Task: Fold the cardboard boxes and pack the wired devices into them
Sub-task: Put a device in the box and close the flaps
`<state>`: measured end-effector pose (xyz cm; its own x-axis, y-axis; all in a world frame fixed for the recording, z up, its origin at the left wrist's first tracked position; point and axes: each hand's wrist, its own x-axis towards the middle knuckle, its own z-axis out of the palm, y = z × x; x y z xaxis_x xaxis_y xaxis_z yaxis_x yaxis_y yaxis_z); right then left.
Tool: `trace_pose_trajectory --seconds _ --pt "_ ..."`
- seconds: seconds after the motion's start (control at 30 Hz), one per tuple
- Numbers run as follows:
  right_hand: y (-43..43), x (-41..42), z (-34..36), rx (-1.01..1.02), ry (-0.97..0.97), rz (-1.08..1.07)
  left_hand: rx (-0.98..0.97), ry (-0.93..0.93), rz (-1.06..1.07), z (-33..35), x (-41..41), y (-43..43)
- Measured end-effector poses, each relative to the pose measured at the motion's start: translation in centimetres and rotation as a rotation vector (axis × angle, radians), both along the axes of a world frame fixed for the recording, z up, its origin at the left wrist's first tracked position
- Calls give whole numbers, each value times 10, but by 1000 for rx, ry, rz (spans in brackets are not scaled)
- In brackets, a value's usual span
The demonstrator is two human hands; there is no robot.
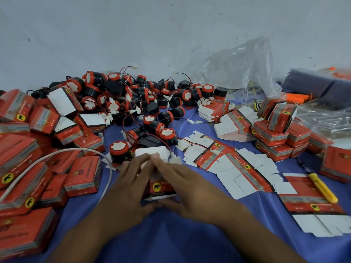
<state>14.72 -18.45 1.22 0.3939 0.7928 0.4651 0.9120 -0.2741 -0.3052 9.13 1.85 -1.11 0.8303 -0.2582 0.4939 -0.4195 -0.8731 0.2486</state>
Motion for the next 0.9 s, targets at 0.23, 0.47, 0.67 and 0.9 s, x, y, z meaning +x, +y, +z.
trace_pose_trajectory --seconds 0.23,0.47,0.67,0.9 --pt "-9 14 0 -60 -193 -111 32 -142 89 1 3 4" --pt "-2 14 -4 -80 -115 -375 56 -234 267 2 8 7" --pt "6 16 -27 -72 136 -500 -443 113 155 -4 0 -4" --pt "-8 19 -13 88 309 -217 -434 175 142 1 3 8"
